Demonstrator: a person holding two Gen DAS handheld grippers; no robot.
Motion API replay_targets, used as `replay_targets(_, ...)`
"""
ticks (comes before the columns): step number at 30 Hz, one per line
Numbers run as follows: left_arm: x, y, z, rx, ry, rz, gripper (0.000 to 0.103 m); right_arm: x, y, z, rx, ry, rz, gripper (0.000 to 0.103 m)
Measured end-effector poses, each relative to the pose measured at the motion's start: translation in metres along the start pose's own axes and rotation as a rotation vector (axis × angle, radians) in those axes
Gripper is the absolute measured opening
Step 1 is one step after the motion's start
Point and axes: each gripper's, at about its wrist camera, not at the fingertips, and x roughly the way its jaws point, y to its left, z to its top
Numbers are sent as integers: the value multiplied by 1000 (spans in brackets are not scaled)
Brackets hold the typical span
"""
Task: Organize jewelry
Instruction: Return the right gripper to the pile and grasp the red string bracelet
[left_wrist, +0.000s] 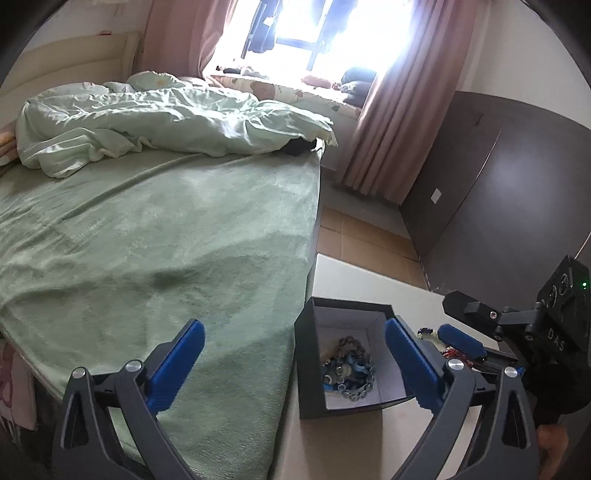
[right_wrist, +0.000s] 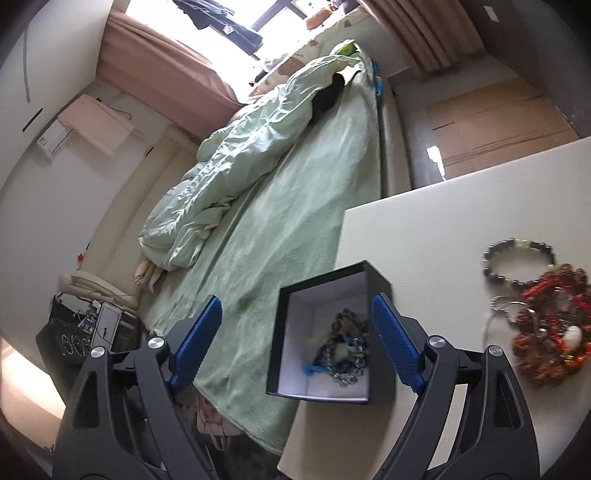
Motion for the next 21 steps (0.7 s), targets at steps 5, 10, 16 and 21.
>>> replay_targets(5, 1, -17, -5, 7, 12, -34, 95, -21, -15, 1, -9, -28, -175, 83)
replay_targets(10, 6, -45, -13, 38, 34, -74, 95, -47, -51, 3, 41, -19, -258, 83)
replay_targets(16, 12, -83, -21, 83, 53, -137, 95, -70, -99, 6, 126, 29, -315, 83)
replay_targets(21, 19, -110, -27, 116, 72, -182, 94, -89, -128, 2, 165, 49, -345, 83)
